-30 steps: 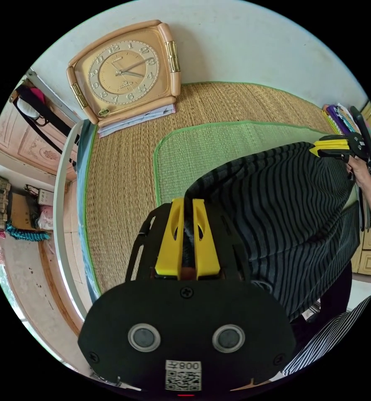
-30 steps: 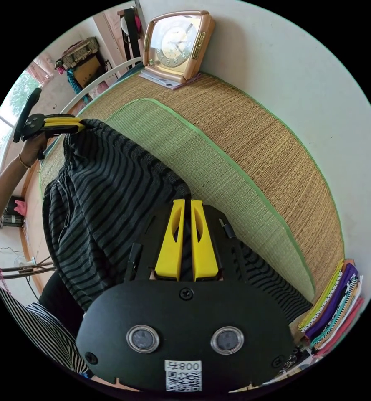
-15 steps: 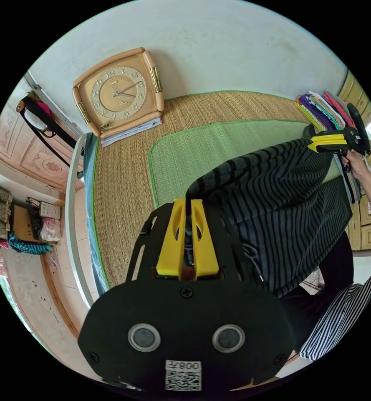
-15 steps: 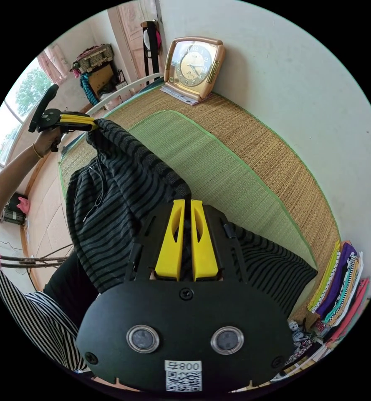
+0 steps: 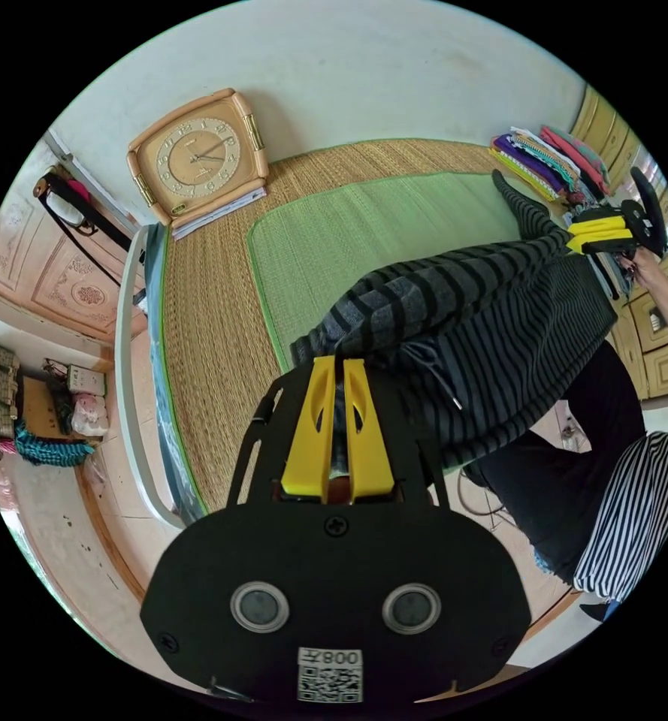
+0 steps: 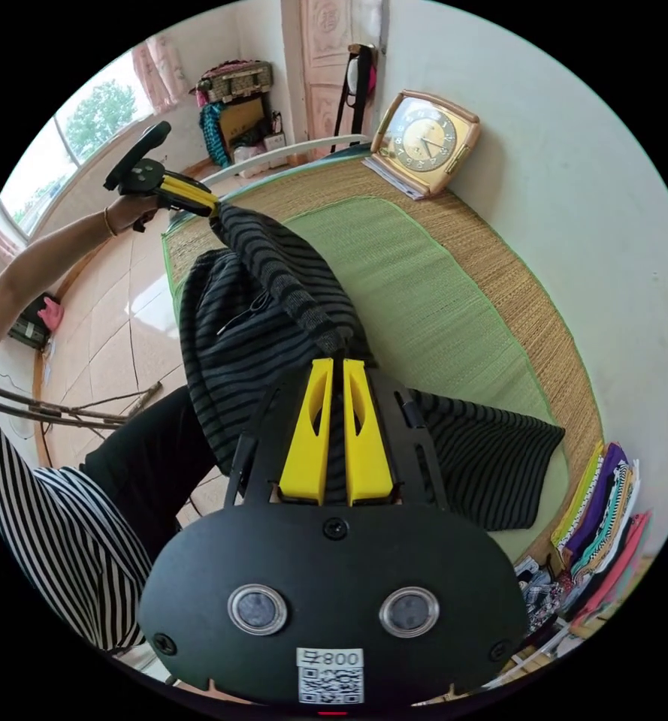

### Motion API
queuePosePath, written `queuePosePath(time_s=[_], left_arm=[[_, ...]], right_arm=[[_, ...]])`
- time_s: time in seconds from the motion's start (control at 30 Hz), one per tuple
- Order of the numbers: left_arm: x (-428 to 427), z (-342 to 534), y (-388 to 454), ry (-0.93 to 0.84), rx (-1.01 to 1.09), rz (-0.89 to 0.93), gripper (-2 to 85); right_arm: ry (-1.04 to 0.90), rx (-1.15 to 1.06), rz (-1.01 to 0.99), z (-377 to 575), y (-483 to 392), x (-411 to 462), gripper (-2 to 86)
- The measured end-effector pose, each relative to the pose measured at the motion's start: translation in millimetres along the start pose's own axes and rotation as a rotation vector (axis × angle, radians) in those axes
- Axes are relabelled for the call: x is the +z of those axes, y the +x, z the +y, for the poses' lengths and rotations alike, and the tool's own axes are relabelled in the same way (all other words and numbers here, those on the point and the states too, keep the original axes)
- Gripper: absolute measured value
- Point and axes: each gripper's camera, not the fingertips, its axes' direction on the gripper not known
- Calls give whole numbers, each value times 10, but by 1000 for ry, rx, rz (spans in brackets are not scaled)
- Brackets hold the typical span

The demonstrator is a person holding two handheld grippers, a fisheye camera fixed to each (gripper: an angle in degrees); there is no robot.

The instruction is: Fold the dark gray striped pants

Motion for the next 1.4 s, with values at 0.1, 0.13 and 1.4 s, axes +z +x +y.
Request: queuePosePath(time_s=[0.1, 0.13, 1.4], left_arm=[[127, 205, 46, -23, 20, -2, 10], [186, 277, 64, -34, 27, -4, 10], [2195, 1274, -223, -120, 14, 54, 8]], right_arm=[[-22, -38, -9, 165, -368, 81, 22], [-31, -47, -15, 225, -496, 123, 22], [-243, -41, -166, 1457, -1968, 1770, 26]])
